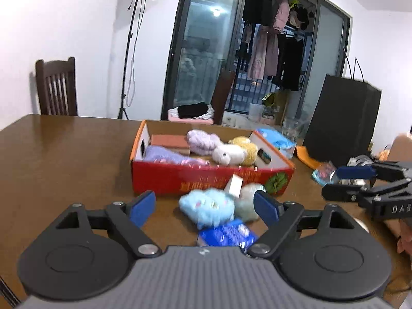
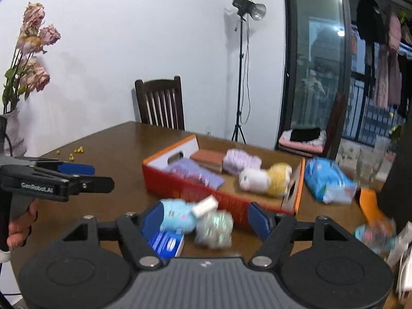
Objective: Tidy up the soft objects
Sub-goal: 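Move both grippers back to the pile, then grasp the blue tissue box with both grippers and lift it, then carry the blue tissue box into the box and release it, then move both grippers back to the remaining items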
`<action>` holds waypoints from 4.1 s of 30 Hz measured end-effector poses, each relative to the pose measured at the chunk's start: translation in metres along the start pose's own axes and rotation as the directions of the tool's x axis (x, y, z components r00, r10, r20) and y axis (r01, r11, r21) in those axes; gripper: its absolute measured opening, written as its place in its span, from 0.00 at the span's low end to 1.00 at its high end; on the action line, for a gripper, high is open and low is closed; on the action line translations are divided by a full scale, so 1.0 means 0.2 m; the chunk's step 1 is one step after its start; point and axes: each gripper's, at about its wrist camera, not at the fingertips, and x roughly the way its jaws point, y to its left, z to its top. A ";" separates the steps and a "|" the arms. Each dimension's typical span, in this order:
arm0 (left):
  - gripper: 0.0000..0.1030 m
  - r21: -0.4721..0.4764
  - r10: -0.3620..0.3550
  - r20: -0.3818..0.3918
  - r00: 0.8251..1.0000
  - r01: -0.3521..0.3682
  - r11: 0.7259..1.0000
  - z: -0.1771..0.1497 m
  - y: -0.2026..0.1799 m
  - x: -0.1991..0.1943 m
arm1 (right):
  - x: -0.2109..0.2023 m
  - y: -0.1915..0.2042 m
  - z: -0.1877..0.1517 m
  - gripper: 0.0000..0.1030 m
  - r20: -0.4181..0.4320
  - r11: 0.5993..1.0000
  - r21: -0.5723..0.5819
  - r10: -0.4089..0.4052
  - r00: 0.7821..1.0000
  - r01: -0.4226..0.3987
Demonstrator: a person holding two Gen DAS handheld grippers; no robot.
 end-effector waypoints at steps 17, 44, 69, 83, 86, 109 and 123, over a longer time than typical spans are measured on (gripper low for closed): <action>0.85 -0.074 -0.067 -0.105 0.992 0.060 0.995 -0.33 -0.02 -0.02 | -0.08 0.17 -0.45 0.67 -0.035 0.995 0.103 0.021 0.999 -0.017; 0.34 -0.355 -0.291 -0.185 0.939 0.212 0.911 -0.28 0.23 0.51 | 0.66 -0.03 -0.35 0.32 -0.078 0.901 0.398 0.221 0.972 -0.173; 0.33 -0.265 -0.321 -0.150 0.935 0.275 0.924 -0.26 -0.02 0.20 | 0.13 0.14 -0.47 0.24 -0.032 0.932 0.353 0.100 0.994 -0.082; 0.32 -0.225 -0.248 -0.188 0.950 0.204 0.953 0.68 0.28 1.15 | 1.05 -0.41 0.44 0.24 -0.056 0.922 0.359 0.178 0.982 -0.146; 0.30 -0.208 -0.186 -0.294 0.938 0.127 0.970 0.67 0.29 1.44 | 1.34 -0.50 0.48 0.24 -0.148 0.919 0.386 0.155 0.977 -0.087; 0.43 -0.066 -0.076 -0.304 0.950 0.058 0.996 0.71 0.28 1.20 | 1.17 -0.43 0.62 0.28 -0.278 0.983 0.165 -0.028 0.960 0.077; 0.48 -0.016 -0.029 -0.148 0.989 0.027 1.000 0.65 0.19 0.53 | 0.45 -0.35 0.56 0.38 -0.144 0.985 0.141 -0.082 0.986 0.102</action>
